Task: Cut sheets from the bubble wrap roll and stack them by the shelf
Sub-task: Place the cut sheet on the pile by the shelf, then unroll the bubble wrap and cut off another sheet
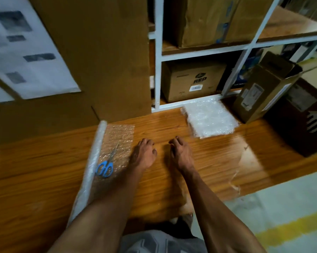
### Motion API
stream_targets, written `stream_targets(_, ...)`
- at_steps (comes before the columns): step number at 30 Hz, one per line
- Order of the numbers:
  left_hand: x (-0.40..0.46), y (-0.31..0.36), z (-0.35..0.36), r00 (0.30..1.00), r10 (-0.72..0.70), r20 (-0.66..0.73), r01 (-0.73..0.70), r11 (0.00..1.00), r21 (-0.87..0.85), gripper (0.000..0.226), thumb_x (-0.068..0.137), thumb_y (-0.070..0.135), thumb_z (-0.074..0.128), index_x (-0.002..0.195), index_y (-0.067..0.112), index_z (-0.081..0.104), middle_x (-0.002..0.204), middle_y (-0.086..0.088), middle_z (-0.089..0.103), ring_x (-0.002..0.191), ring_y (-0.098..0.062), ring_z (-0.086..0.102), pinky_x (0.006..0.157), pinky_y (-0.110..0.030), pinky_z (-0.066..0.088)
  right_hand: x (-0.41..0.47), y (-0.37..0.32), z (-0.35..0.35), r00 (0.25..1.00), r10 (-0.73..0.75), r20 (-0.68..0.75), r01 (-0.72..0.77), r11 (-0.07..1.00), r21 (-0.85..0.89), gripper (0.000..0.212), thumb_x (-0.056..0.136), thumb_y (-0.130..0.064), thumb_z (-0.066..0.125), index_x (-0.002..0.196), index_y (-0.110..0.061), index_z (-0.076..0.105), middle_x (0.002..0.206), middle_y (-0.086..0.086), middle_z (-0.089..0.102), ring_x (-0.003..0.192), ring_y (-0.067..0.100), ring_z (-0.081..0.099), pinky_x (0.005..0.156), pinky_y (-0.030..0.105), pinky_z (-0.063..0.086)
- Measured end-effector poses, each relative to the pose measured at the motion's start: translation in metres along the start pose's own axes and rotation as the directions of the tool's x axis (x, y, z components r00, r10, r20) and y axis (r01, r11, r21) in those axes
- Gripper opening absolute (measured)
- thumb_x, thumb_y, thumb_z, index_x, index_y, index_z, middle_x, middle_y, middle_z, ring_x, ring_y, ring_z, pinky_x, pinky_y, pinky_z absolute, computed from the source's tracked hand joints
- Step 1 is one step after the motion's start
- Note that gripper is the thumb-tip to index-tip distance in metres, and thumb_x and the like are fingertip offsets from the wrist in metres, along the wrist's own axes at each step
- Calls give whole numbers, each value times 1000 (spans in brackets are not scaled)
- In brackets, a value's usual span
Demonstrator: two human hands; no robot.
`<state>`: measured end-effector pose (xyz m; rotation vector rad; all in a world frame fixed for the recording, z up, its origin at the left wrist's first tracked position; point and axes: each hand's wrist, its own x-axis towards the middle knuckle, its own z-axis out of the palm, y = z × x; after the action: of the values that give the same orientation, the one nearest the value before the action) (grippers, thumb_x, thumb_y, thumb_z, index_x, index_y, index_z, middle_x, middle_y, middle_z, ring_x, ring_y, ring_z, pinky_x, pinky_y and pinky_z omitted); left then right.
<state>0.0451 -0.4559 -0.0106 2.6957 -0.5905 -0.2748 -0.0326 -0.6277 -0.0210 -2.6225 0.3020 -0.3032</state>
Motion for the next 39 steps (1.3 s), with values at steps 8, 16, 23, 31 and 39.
stream_targets(8,-89,-107,-22,989,-111,-99,121,987,102,28,92,32,59,119,26,64,130,-2,55,119,-28,53,95,-43,50,-76,-106,66,985,45,166,-62,994,96,28,103,-49,49,119,-27,57,111,6,67,93,33,68,69,39,54)
stream_targets(16,-122,-162,-34,978,-155,-140,172,978,120,27,92,28,63,119,32,66,123,-1,58,117,-26,52,94,-42,50,-106,-190,96,945,145,293,-109,985,-135,57,101,-65,48,135,-19,53,134,11,51,119,34,57,90,44,54)
stream_targets(23,-123,-173,-39,948,-256,-192,272,960,66,34,90,28,72,119,13,61,118,-12,60,110,-30,58,89,-40,52,-96,-215,108,889,275,366,-175,943,-283,63,103,-61,50,141,-13,43,141,14,48,132,32,48,97,47,54)
stream_targets(31,-117,-180,-47,924,-351,-153,371,918,136,30,90,25,71,117,10,67,115,-9,68,113,-25,61,95,-32,49,-84,-219,121,874,286,393,-162,934,-320,38,106,-10,50,144,-11,49,143,12,53,133,30,50,100,43,52)
stream_targets(39,-106,-185,-57,862,-508,1,491,833,-254,34,91,32,72,116,10,69,111,-12,73,103,-32,70,78,-34,54,-74,-208,124,817,413,403,-451,893,-1,31,94,-42,64,114,-19,69,118,9,72,111,30,68,87,34,52)
